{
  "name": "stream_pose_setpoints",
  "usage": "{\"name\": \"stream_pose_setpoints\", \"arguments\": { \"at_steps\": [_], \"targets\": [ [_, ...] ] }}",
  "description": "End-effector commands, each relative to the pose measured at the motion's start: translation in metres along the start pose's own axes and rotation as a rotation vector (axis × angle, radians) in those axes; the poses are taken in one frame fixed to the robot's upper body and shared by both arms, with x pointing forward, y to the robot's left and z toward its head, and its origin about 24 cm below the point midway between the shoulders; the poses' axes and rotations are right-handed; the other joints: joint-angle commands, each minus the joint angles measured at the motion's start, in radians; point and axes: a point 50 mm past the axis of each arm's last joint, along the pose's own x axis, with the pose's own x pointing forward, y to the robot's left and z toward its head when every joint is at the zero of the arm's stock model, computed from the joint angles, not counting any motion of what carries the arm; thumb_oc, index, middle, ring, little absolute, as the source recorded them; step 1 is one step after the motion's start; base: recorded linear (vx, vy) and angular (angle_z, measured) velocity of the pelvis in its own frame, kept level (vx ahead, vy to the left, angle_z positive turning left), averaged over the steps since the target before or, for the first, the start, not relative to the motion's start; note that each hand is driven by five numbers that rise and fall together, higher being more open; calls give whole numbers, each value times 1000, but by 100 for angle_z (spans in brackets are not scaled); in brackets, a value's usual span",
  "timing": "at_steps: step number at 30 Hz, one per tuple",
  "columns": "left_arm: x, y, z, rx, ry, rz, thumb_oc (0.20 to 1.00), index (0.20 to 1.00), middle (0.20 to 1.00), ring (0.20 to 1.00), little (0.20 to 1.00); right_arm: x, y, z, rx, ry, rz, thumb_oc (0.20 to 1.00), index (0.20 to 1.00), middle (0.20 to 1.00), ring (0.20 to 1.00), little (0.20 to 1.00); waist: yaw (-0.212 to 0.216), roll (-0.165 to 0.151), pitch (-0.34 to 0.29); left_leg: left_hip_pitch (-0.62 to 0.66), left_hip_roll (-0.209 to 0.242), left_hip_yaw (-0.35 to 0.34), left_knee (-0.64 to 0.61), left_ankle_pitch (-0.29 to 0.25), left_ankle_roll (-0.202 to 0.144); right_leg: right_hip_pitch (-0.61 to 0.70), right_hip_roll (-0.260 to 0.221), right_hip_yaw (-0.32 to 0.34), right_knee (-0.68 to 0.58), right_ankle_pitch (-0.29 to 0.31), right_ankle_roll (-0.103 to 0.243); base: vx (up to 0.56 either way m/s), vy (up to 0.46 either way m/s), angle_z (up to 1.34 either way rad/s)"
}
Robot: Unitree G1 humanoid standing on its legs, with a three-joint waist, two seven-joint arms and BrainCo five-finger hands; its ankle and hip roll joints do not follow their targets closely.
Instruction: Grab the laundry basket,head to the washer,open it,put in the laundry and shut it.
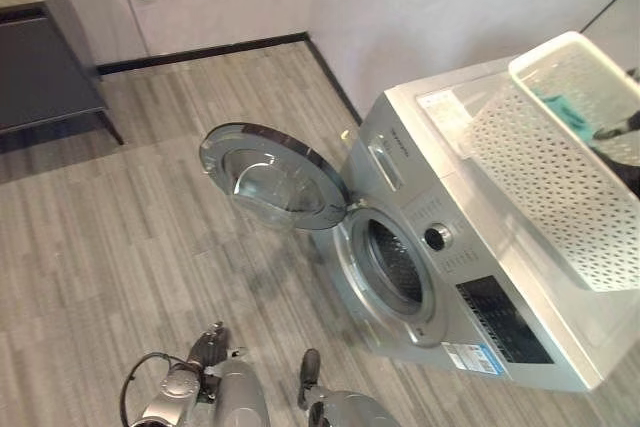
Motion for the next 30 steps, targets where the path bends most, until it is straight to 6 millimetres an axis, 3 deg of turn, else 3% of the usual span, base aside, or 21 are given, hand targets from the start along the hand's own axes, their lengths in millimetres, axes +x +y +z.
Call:
{"name": "stream_pose_setpoints", "arguments": {
  "at_steps": [1,6,7,8,12,18,22,28,30],
  "targets": [
    [-1,24,8,9,-43,75,1000,1000,1000,1000,1000,-9,-14,-34,-33,148,-44,1000,1000,1000,1000,1000,1,-9,-33,-25,-61,-58,192,-145,46,-94,-92,82,294,-53,156,117,160,8],
    [-3,29,1,-37,-17,113,1000,1000,1000,1000,1000,-7,-14,-32,-40,159,-38,1000,1000,1000,1000,1000,-1,11,-32,4,-52,-62,167,-150,49,-113,-121,99,272,-35,159,88,-1,-6],
    [-4,31,-9,-133,19,161,1000,1000,1000,1000,1000,-9,-16,-34,-30,161,-33,1000,1000,1000,1000,1000,-17,12,-27,59,-39,-78,146,-171,36,-130,-176,160,166,7,157,249,-109,-10],
    [-5,31,-11,-131,23,160,1000,1000,1000,1000,1000,-9,-13,-36,-31,160,-29,1000,1000,1000,1000,1000,-11,3,-24,74,-37,-79,140,-177,35,-110,-181,146,148,10,158,268,-156,0],
    [-6,26,-15,-120,37,144,1000,1000,1000,1000,1000,-8,1,-36,-55,154,30,1000,1000,1000,1000,1000,-10,-23,-53,90,8,-79,84,-148,21,-89,-159,111,103,19,156,51,-112,16],
    [-2,11,-11,-107,23,90,1000,1000,1000,1000,1000,-4,7,-24,-116,123,76,1000,1000,1000,1000,1000,-15,-28,-61,110,42,-87,9,-112,6,-74,-135,98,64,7,145,15,-36,-3],
    [-2,-1,-13,-76,29,43,1000,1000,1000,1000,1000,1,11,-8,-141,71,109,1000,1000,1000,1000,1000,-4,-35,-62,113,62,-80,-24,-92,-5,-64,-124,82,36,7,140,5,-30,2],
    [-3,2,-19,-100,56,66,1000,1000,1000,1000,1000,5,18,15,-181,-2,161,1000,1000,1000,1000,1000,14,-46,-57,115,82,-72,-55,-73,-17,-65,-117,65,26,6,138,1,-4,-1],
    [-3,5,-24,-127,81,90,1000,1000,1000,1000,1000,5,24,33,-167,-83,203,1000,1000,1000,1000,1000,19,-59,-57,116,94,-63,-65,-67,-23,-69,-112,58,19,8,139,4,-9,-2]
  ]
}}
